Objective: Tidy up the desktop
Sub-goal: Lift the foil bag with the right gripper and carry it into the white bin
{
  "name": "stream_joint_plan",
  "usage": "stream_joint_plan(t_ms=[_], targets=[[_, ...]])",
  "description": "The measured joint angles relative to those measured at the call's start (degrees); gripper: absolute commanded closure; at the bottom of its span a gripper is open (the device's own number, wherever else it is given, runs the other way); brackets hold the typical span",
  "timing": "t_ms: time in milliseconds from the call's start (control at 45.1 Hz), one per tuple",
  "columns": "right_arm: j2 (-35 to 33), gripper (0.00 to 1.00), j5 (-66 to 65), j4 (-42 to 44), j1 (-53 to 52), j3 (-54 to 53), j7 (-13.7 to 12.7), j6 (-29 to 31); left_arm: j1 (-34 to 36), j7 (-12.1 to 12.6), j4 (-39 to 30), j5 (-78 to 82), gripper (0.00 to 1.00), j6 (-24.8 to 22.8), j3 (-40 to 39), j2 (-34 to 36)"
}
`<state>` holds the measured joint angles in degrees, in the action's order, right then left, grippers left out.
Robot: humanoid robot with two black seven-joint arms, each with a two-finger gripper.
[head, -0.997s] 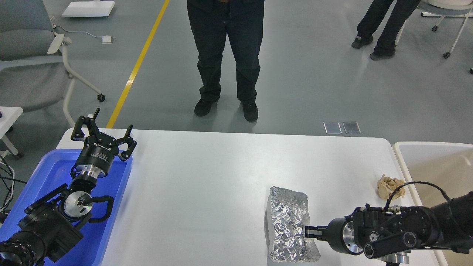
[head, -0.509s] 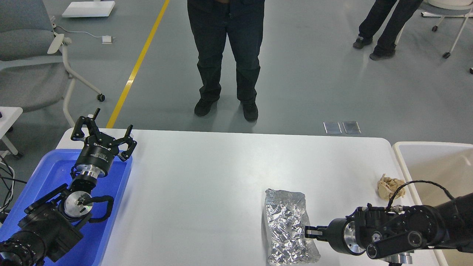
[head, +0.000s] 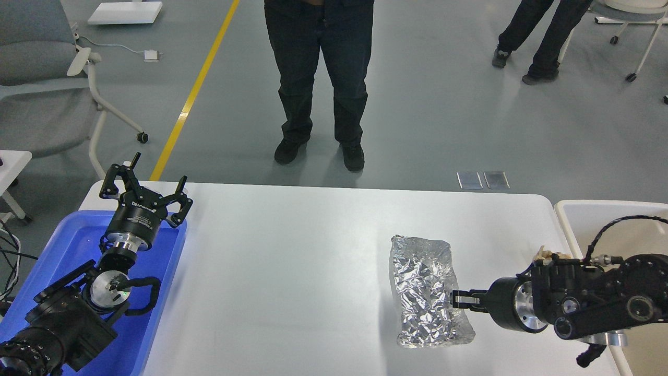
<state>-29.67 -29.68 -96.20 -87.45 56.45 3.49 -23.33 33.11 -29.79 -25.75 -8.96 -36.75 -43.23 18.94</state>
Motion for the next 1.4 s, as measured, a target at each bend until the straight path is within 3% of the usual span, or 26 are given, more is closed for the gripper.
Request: stream_joint_plan(t_ms=[421,930,1396], targets=[[-5.11,1.00,-0.67,-3.27,-13.59,9.31,0.00,3.21,-0.06,0.00,0.00,0.00,0.00,-0.08,-0.05,0.05],[-14.31,1.00,-1.28,-3.35,-26.99,18.56,0.08,12.26,-0.14,0.00,0.00,0.00,0.00,-0.08,-0.08,0.06],[-29.12,1.00,-0.60,8.01,-35.19,25.66,0.05,20.45,-0.13,0.00,-0.01,0.00,0.00,-0.08,-0.01,0.05]])
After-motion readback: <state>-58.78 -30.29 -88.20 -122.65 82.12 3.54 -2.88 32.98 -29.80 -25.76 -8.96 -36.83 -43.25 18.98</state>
